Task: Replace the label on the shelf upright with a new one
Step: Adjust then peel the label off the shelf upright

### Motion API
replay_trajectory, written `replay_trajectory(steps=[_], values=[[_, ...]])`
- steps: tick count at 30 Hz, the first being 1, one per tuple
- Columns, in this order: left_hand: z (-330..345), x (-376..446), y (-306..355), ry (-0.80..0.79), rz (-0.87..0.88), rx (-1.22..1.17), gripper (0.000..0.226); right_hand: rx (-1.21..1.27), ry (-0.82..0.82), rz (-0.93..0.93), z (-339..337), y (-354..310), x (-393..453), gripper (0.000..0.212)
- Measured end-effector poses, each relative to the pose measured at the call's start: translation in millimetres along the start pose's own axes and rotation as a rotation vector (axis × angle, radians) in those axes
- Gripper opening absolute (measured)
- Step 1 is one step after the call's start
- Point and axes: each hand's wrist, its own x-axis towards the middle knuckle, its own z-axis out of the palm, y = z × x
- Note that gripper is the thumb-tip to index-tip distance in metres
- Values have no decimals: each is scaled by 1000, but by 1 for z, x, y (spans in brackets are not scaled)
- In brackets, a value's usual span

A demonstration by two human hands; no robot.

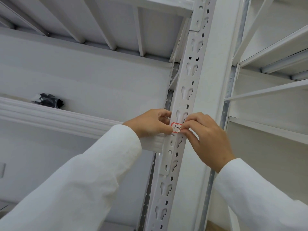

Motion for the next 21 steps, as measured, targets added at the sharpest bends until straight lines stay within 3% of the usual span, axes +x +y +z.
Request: replay_trajectory(steps=[21], values=[[1,-1,2,0,11,7,46,112,42,87,5,0,-6,24]])
